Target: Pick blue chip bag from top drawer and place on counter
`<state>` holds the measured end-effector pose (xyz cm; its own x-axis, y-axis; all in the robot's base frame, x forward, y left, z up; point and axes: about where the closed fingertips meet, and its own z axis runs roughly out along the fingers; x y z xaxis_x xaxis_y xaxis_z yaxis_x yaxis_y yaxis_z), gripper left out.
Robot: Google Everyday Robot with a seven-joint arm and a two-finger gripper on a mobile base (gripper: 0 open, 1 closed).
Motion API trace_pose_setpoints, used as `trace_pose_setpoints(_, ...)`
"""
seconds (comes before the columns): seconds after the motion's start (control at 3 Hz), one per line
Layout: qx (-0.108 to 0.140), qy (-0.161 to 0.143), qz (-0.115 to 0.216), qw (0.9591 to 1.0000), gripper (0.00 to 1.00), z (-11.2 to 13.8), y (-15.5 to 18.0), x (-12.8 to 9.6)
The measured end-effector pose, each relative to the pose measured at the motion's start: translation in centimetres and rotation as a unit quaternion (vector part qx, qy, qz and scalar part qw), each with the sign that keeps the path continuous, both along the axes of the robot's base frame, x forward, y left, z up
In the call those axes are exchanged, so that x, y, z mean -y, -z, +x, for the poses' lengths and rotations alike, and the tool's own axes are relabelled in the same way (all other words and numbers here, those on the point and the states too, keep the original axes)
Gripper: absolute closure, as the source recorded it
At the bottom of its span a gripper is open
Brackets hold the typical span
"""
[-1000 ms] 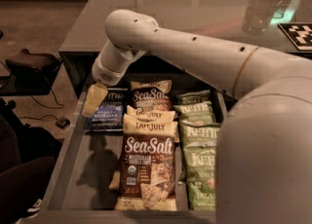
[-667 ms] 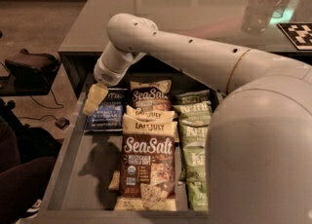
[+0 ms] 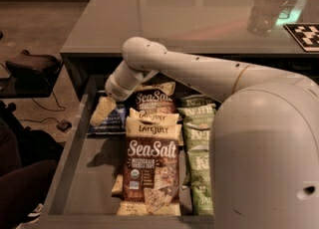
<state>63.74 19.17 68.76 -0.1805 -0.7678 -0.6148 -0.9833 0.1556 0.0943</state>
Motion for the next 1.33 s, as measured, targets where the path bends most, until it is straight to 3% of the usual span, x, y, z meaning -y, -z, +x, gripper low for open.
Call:
trace_pose_setpoints(0.33, -0.007, 0.004, -0.022, 0.9997, 0.00, 0.4, 2.4, -0.2)
trace_pose_setpoints(0.67, -0.008, -0.005, -0.079, 0.9968, 0.00, 0.7, 5.1, -0.4)
trace_pose_setpoints(1.0, -0.018, -0.008, -0.133, 0.9909, 0.00, 0.7, 8.1, 0.0)
trace_pose_setpoints(1.33, -0.039, -0.002, -0.164, 0.9856, 0.00, 0.6, 11.1, 0.5)
